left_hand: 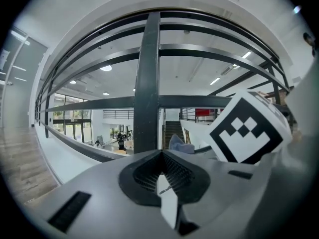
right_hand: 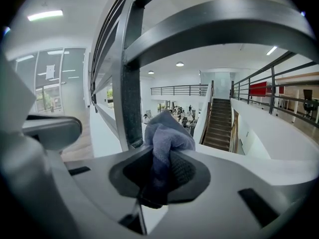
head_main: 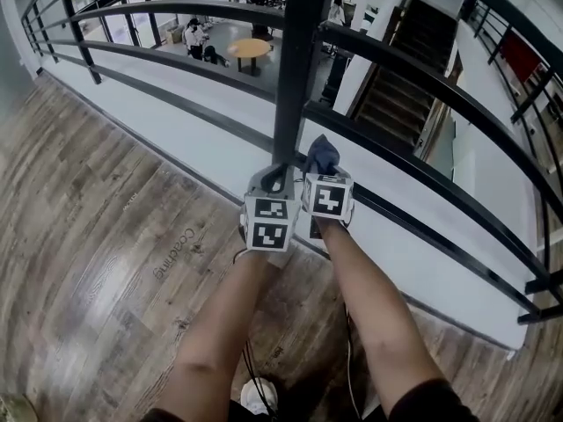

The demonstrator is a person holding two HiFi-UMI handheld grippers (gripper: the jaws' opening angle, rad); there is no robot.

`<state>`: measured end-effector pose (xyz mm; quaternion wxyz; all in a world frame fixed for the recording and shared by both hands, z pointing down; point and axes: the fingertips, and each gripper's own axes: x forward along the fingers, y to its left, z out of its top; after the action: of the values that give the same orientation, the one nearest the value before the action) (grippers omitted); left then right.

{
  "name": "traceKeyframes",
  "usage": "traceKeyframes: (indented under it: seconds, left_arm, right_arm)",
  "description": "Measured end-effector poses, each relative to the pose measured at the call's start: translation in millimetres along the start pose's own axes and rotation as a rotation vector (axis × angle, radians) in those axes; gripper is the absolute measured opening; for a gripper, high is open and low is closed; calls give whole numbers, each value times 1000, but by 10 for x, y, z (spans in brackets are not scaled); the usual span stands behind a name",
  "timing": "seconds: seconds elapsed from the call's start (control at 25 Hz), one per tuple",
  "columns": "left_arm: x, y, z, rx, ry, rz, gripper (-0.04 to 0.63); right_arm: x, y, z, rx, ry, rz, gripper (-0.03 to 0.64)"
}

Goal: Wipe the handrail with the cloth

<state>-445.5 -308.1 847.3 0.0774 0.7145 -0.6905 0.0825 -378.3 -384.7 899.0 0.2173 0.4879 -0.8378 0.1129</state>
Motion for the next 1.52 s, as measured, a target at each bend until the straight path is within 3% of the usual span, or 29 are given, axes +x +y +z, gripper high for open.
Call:
traceKeyframes:
  seconds: [0.44,0.6,0.84,1.08,1.28,1.52]
  left_arm:
    - [131,-626,164,49,-24,-62,2]
    - [189,-922,184,-4,3,-114,2]
    - [242,-1269,122,4,42,-151,2]
    - [339,-1588,163,-93,60,-179,2]
    - [382,-2118,214,-100,60,-236,2]
    - [379,-2824,170,-35,80,-328,2]
  right_arm:
    - [-421,-580,-212,54,4,-16,78]
    - [-618,-931,-313,62,2,-48,78]
    - [-921,-1464,-512,33,25,-79,78]
    - [-1272,-1975,-715,69,10,-101,78]
    - [-1566,-2411,-864,72,24,-122,78]
    - [-1924,-2920,-1091,76,29,-168,78]
